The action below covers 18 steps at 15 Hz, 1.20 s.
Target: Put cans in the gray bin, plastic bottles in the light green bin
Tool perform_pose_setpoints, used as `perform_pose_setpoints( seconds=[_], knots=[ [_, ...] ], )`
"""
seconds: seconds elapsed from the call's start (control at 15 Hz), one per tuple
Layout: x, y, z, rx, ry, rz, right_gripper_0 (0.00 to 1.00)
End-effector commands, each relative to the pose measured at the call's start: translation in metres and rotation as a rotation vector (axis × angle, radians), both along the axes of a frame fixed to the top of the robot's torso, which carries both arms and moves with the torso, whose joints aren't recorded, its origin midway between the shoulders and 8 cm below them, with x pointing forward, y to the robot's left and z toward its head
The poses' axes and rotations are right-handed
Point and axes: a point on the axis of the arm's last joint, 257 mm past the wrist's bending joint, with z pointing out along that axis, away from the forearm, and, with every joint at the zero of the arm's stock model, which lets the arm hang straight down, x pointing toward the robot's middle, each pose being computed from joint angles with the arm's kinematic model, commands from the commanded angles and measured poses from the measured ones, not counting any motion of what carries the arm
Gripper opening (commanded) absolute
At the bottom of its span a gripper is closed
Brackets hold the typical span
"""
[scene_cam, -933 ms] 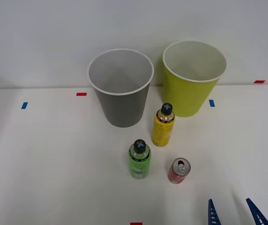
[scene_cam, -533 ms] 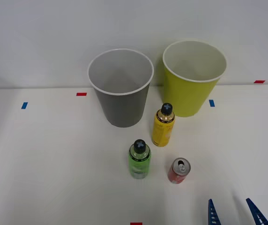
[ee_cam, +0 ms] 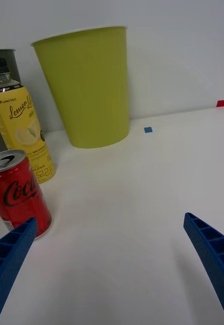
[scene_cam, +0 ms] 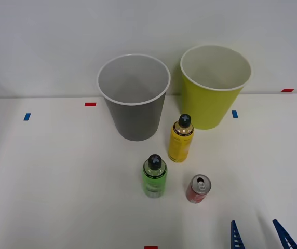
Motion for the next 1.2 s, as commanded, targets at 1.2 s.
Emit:
perform_pose_setpoints(
  seconds=[1.2],
  knots=[
    [0.0000,0.0000,0.0000,0.000,0.000,0.000,1.00]
  ],
)
